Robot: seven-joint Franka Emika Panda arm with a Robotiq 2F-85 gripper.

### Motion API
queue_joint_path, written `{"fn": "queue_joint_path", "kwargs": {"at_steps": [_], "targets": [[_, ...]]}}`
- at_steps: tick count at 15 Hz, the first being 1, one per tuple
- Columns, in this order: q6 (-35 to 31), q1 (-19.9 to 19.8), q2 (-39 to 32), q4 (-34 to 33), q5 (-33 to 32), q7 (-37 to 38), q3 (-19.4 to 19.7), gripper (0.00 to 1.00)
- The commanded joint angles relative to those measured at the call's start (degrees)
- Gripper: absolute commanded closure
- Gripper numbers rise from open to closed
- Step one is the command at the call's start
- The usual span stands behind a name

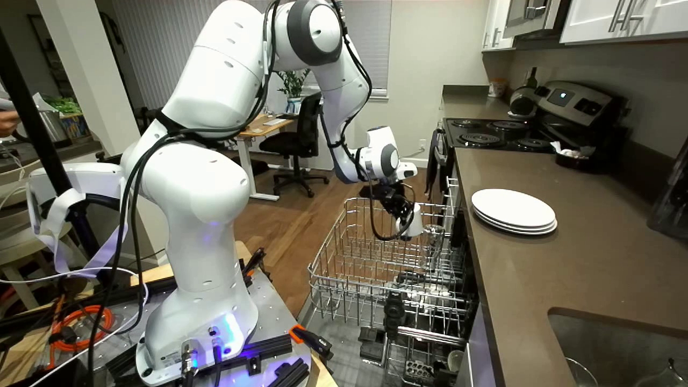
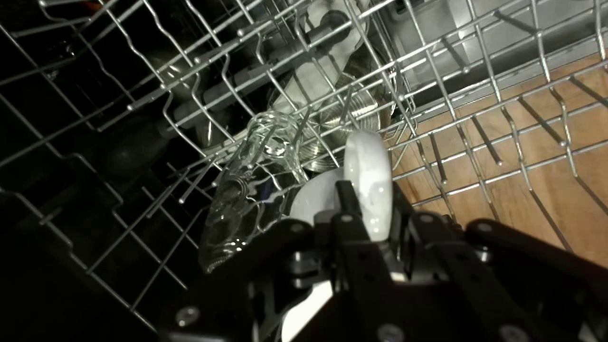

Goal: Remove the white plate from the dishwasher and place it on the countertop, move the glass jar backwards, move the white mug to the left

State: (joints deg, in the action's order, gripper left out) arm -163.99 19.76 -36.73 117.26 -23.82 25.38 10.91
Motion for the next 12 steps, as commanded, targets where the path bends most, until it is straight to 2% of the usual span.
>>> {"fn": "queue_joint_path", "kwargs": {"at_steps": [1,6,12], "targets": [[-1.1,-0.5,-1.9,-3.2,3.7,-4.0,-0.4,0.95],[-1.0,-1.1,-4.0,-5.7,6.4,-6.2,-1.0,0.95],[-2.9,-4.0,-7.5,-8.0,10.5,-9.0,-3.3,0.95]]}}
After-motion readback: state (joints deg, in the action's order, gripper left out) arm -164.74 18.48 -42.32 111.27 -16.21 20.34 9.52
